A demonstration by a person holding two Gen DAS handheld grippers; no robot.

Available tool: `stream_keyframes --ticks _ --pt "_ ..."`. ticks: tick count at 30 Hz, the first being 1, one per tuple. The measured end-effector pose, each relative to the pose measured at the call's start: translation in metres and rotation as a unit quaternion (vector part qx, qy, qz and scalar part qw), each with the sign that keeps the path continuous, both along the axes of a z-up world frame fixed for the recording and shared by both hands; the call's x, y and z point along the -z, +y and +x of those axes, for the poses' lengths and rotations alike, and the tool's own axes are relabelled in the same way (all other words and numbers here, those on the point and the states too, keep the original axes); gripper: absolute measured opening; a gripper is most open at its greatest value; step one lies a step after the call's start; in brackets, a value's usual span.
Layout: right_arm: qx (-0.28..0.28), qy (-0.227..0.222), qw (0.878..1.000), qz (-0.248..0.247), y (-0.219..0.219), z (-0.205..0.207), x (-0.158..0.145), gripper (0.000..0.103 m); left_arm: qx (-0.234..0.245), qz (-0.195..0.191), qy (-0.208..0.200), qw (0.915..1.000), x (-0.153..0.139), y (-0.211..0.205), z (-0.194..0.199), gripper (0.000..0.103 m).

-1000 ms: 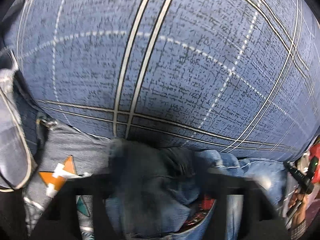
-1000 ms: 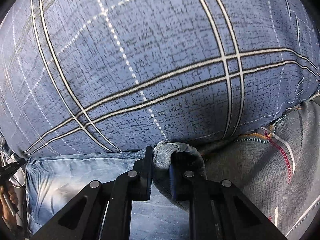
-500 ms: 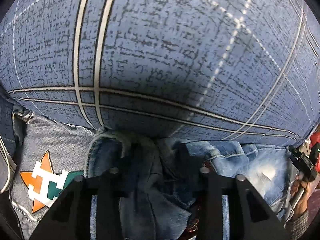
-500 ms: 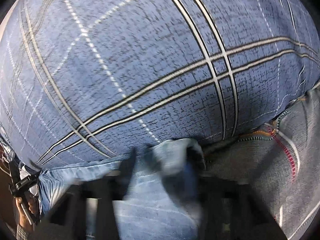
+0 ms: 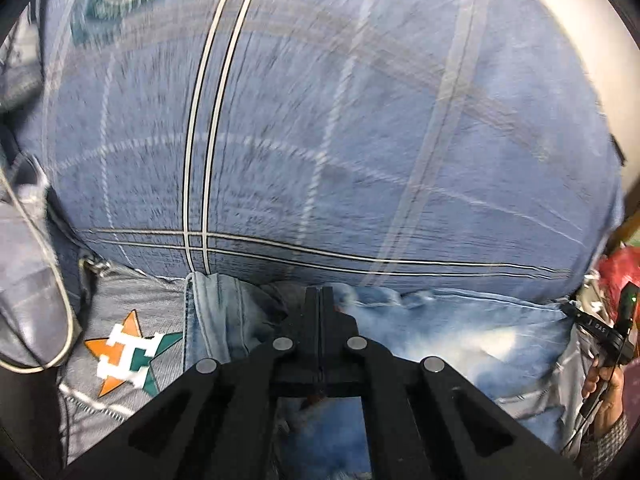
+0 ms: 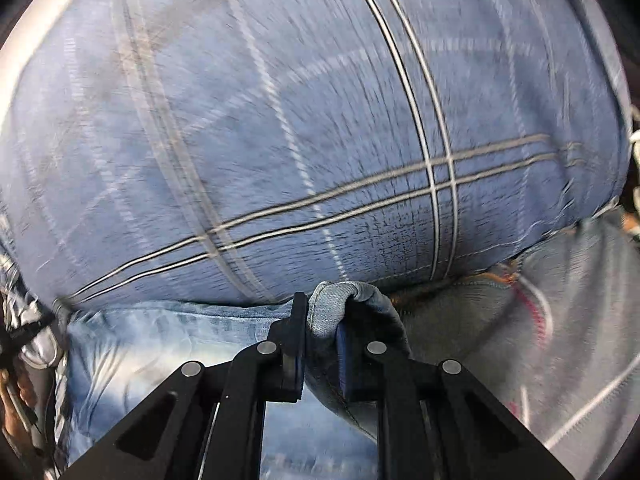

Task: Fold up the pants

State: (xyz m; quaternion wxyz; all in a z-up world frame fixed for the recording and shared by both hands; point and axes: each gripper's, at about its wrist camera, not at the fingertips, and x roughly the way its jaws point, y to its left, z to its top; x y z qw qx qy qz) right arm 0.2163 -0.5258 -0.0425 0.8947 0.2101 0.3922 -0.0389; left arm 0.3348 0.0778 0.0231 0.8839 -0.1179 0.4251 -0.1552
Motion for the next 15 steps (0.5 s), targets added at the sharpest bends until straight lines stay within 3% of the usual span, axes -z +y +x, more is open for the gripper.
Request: stream_keyframes --ticks 5,8,9,10,11,15 --pt "-0.011 -0.020 1.000 0.001 0.007 -0.059 -0.022 0.013 -0.001 0.001 -0.022 0.9997 -0.032 -0.004 -0.040 0.000" --pt "-0.016 -0.030 0.999 0.010 0.002 -0.096 -0.028 0.013 -0.029 0.013 -0.015 0.9994 -0.032 0.020 -0.052 0.005" --pt "-0.019 -0.031 0.999 0.010 0.011 -0.102 -0.030 0.013 -0.037 0.014 0.000 0.9992 -0.026 0.025 -0.048 0.024" --pt "-0.021 -0.031 0.999 0.009 0.024 -0.105 -0.030 0.013 -0.046 0.014 0.014 0.9987 -0.011 0.040 -0.046 0.053" --pt "-0.025 -0.028 0.999 0.008 0.022 -0.115 -0.028 0.013 -0.065 0.012 0.026 0.9975 -0.001 0.050 -0.043 0.062" --pt "-0.034 -0.019 0.999 0.007 0.035 -0.116 -0.013 0.013 -0.117 0.009 0.053 0.9917 0.032 0.073 -0.030 0.066"
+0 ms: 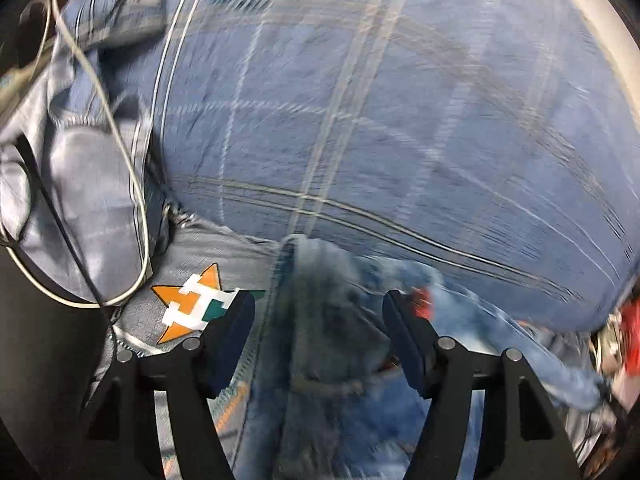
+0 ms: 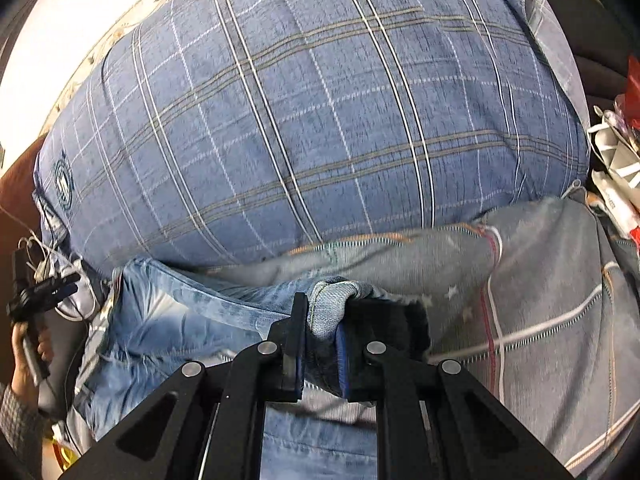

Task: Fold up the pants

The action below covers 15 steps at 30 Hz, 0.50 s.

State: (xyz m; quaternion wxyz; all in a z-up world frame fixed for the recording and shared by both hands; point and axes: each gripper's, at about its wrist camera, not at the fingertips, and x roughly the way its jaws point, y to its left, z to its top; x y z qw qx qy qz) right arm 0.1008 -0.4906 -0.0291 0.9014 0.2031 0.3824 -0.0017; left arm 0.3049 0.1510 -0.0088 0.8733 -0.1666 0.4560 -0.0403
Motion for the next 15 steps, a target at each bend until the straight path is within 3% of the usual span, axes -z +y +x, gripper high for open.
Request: stream_keyframes --ticks 6,10,11,12,15 --pt "0.002 0.006 1.000 0.025 -0.011 0.012 0.014 0.013 -0.017 -0.004 0.048 0.9987 0.051 -0.004 0.053 0.066" --pt "0.005 0.010 0.999 0.048 -0.023 0.018 0.030 0.013 0.005 -0.050 0.066 0.9966 0.071 -0.012 0.079 0.066" --pt "0.005 0.012 0.999 0.050 -0.024 0.019 0.033 0.013 0.016 -0.064 0.066 0.9956 0.072 -0.015 0.081 0.052" --pt "0.006 0.014 0.999 0.051 -0.025 0.020 0.036 0.013 0.029 -0.076 0.065 0.9945 0.072 -0.019 0.083 0.024" --pt "0.009 0.015 0.998 0.055 -0.029 0.023 0.040 0.013 0.037 -0.044 0.058 0.9967 0.062 -0.034 0.077 0.019"
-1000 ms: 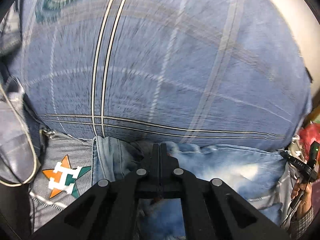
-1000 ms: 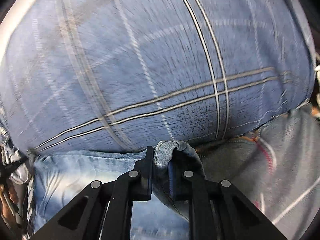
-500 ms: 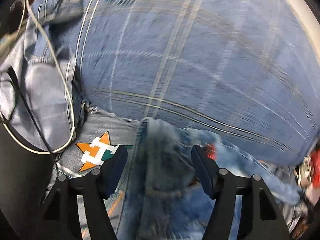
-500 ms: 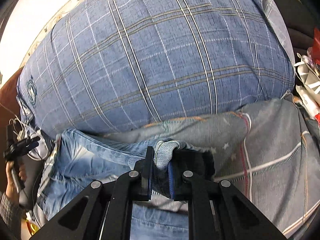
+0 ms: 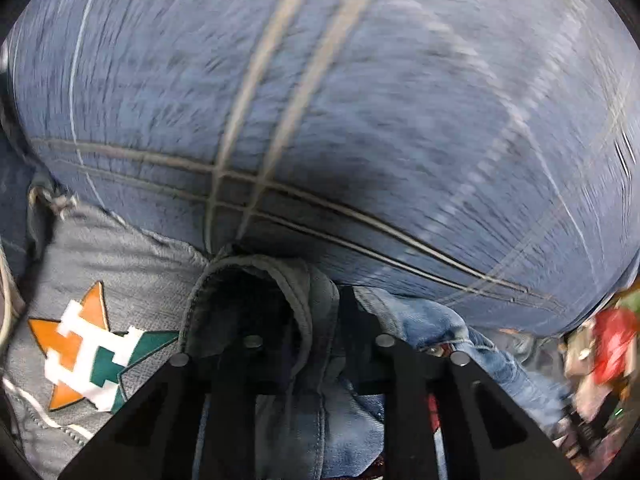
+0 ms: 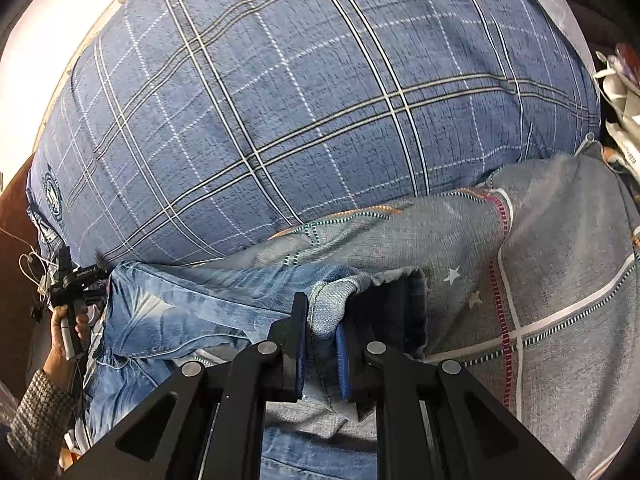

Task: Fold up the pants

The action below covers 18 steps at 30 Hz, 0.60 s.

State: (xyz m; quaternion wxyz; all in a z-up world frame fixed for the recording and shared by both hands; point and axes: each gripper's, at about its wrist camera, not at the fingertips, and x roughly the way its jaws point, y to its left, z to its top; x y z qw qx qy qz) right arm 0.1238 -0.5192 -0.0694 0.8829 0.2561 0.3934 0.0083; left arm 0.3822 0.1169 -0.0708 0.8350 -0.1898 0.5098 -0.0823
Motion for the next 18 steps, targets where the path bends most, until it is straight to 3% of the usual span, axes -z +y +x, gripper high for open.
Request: stream_keyframes --ticks 6,11,14,18 --pt "0.012 -0.013 1.000 0.005 0.001 -0.005 -0.006 0.013 0.006 0.022 -0.050 0.9985 -0.047 -0.010 -0.030 0.018" --pt "0.019 -0.022 1.000 0.001 0.002 -0.024 -0.027 0.013 0.041 0.034 -0.098 0.9938 -0.094 -0.018 -0.077 0.018" --pt "0.028 -0.028 0.999 0.006 -0.001 -0.041 -0.040 0.013 0.049 0.019 -0.120 0.9913 -0.121 -0.020 -0.104 0.018" --pt "0.039 -0.027 0.999 0.014 -0.005 -0.066 -0.047 0.013 0.074 -0.010 -0.149 0.9860 -0.130 -0.020 -0.150 0.018"
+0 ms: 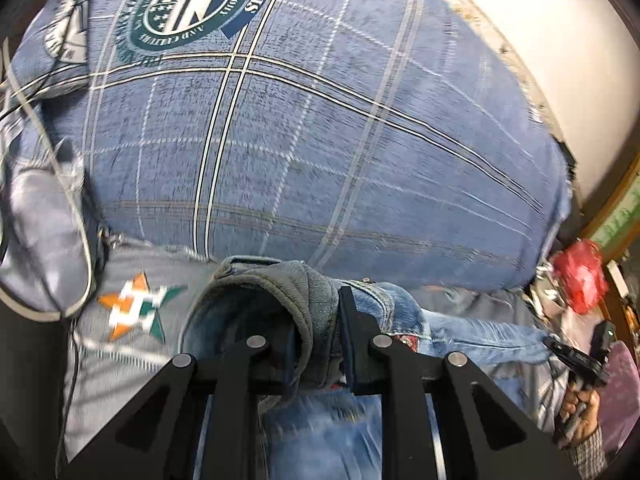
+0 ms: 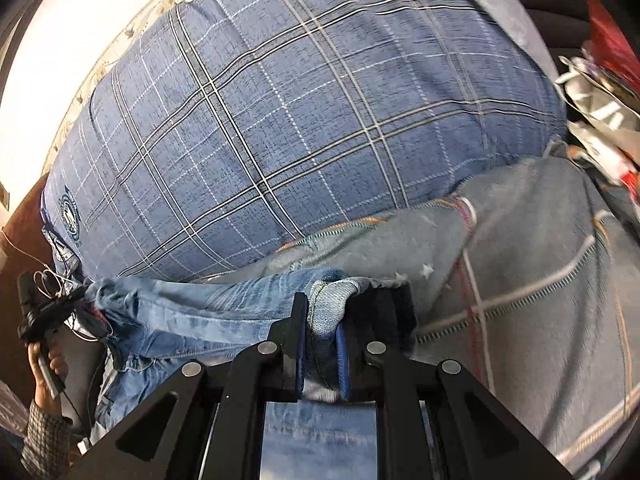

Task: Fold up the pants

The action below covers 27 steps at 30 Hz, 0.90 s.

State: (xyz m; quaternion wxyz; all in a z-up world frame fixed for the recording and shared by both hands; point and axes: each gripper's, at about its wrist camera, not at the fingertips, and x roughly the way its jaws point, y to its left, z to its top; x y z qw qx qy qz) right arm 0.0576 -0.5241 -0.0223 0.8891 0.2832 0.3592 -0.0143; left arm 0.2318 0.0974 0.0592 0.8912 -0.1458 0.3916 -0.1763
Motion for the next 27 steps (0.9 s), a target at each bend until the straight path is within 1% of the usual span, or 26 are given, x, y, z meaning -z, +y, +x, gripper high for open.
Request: stream_keyframes --ticks 2,7,8,9,11,14,19,21,24,27 --pt "0.006 0.003 1.000 0.012 -0.001 -0.018 0.003 0.013 0.010 -0.001 0.004 0.9999 0.001 -0.002 -0.028 0.018" --pt "0.016 0.014 0.999 0.034 -0.001 -0.057 0.013 0.013 0.013 -0.017 0.012 0.9997 0.020 0.022 -0.082 0.018" --pt "0.016 0.018 0.999 0.037 0.001 -0.068 0.017 0.013 0.013 -0.021 0.013 0.9996 0.028 0.029 -0.092 0.018" --pt "0.015 0.022 0.999 0.040 0.002 -0.076 0.020 0.013 0.012 -0.027 0.015 0.9995 0.026 0.033 -0.102 0.018" --pt "0.015 0.027 0.998 0.048 0.005 -0.092 0.028 0.013 0.010 -0.037 0.020 0.9991 0.038 0.041 -0.119 0.018" --pt "0.015 0.042 0.997 0.064 0.011 -0.116 0.047 0.013 0.011 -0.038 0.033 0.9987 0.053 0.048 -0.140 0.019" --pt "0.019 0.072 0.994 0.082 0.022 -0.141 0.077 0.013 0.007 -0.010 0.060 0.9981 0.083 0.049 -0.162 0.020" --pt "0.020 0.078 0.993 0.085 0.025 -0.149 0.084 0.013 0.002 -0.010 0.071 0.9974 0.093 0.053 -0.168 0.020" --pt "0.019 0.080 0.992 0.091 0.023 -0.155 0.090 0.013 -0.004 -0.020 0.078 0.9967 0.099 0.059 -0.174 0.020" --pt "0.017 0.084 0.993 0.086 0.023 -0.158 0.092 0.013 -0.005 -0.011 0.078 0.9969 0.099 0.058 -0.179 0.020"
